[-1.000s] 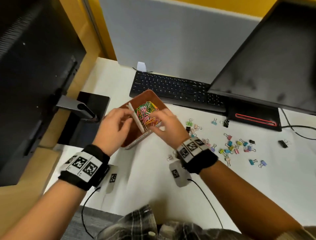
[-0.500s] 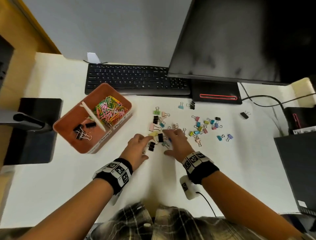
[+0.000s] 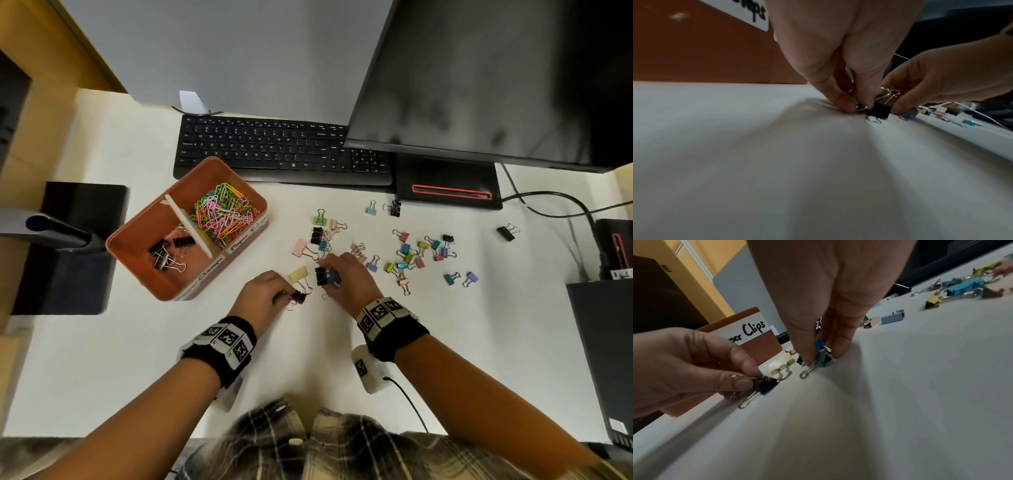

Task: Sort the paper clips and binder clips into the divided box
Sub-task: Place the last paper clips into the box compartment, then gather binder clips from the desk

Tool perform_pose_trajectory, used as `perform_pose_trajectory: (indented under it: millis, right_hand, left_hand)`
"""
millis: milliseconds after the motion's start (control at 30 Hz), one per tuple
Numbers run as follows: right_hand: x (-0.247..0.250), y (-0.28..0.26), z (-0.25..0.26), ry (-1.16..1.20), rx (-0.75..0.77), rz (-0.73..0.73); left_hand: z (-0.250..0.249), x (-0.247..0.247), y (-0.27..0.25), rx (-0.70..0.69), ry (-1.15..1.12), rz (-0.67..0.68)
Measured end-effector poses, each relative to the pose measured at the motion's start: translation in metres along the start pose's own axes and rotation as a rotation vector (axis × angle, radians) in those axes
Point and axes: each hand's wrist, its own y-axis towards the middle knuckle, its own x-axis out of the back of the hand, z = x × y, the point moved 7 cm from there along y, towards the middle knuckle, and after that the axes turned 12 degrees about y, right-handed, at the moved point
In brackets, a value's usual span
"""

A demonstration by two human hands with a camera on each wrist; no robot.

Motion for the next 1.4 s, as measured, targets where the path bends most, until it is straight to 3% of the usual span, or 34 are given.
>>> perform_pose_trajectory:
  millis: [167, 300, 467, 567, 667, 800, 900, 1000, 1100, 1267, 1400]
  right_hand:
    - [0.010, -0.008, 0.013, 0.061, 0.095, -0.046]
    - [0.010, -0.008, 0.064, 0.072, 0.229, -0.024]
    - [-0.034, 0.006, 0.165, 0.103, 0.407, 0.143]
    - [-0.062, 0.020, 0.202, 0.132, 0.382, 0.192]
    - [-0.062, 0.027, 0.202, 0.114, 0.331, 0.130]
    - [-0.013, 0.020, 0.151, 0.094, 0.314, -0.052]
    - [0.028, 0.021, 0.089, -0.038, 0.160, -0.131]
    - [0.049, 0.032, 0.046, -0.186, 0.030, -0.049]
    - [0.050, 0.047, 0.031, -0.285, 0.019, 0.082]
    - [0.031, 0.069, 0.028, -0.422, 0.039, 0.240]
    - [0.025, 0.072, 0.023, -0.383, 0.050, 0.233]
  left_hand:
    - [-0.008, 0.036, -0.009, 0.028, -0.093, -0.116]
    - [-0.003, 0.104, -0.028, 0.109, -0.129, -0.318]
    - [0.059, 0.181, -0.051, 0.398, -0.062, -0.492]
    - [0.090, 0.190, -0.051, 0.496, -0.118, -0.398]
    - [0.082, 0.195, -0.047, 0.452, 0.065, -0.284]
    - [0.026, 0.190, -0.041, 0.261, -0.083, -0.324]
    - [-0.012, 0.149, -0.026, 0.120, -0.094, -0.188]
    - [-0.028, 0.082, -0.006, 0.077, -0.013, 0.060]
    - [-0.030, 0.025, 0.016, 0.078, 0.125, 0.243]
    - [-0.027, -0.010, 0.048, -0.009, 0.426, 0.333]
    - [-0.022, -0.017, 0.059, -0.020, 0.441, 0.356]
